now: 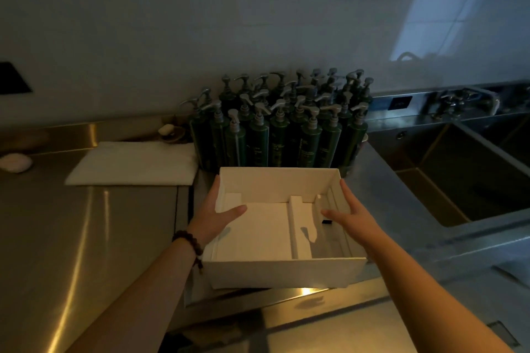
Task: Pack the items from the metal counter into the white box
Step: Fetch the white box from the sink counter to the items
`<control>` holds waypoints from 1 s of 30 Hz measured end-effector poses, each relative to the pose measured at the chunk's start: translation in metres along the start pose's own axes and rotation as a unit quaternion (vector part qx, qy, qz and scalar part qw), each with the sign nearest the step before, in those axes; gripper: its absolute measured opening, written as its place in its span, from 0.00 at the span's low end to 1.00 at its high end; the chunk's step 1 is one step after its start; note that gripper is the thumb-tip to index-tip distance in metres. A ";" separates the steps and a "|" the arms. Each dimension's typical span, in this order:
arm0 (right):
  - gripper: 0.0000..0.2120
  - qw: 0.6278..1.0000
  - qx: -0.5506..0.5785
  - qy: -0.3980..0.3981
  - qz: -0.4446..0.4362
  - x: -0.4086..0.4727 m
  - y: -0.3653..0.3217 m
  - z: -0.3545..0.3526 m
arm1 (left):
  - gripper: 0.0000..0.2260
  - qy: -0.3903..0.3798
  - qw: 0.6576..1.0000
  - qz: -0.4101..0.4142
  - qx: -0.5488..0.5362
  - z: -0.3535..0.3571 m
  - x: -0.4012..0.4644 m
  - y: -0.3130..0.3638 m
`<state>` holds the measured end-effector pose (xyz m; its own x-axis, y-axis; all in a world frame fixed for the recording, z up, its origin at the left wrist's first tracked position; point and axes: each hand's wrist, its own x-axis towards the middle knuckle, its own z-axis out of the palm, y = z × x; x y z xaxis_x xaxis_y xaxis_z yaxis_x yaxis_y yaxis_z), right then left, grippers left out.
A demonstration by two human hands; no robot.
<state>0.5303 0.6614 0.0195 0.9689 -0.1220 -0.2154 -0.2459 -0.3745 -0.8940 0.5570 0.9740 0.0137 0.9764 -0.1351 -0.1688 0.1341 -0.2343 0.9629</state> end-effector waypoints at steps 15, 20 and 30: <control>0.41 0.972 -0.039 -0.177 -0.153 0.029 -0.091 0.161 | 0.43 0.278 0.960 -0.029 0.006 -0.130 -0.133 -0.013; 0.42 0.943 -0.048 -0.268 -0.189 0.017 -0.130 0.246 | 0.41 0.357 0.933 -0.032 -0.040 -0.179 -0.196 -0.022; 0.41 0.883 -0.042 -0.408 -0.229 -0.039 -0.194 0.427 | 0.35 0.434 0.895 -0.030 -0.096 -0.304 -0.297 -0.074</control>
<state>0.5522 1.1315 0.0341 0.6562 0.7503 -0.0801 0.2095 -0.2831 -0.9359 0.3083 1.3238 0.0562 0.7193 0.6907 -0.0744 0.1354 -0.0344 0.9902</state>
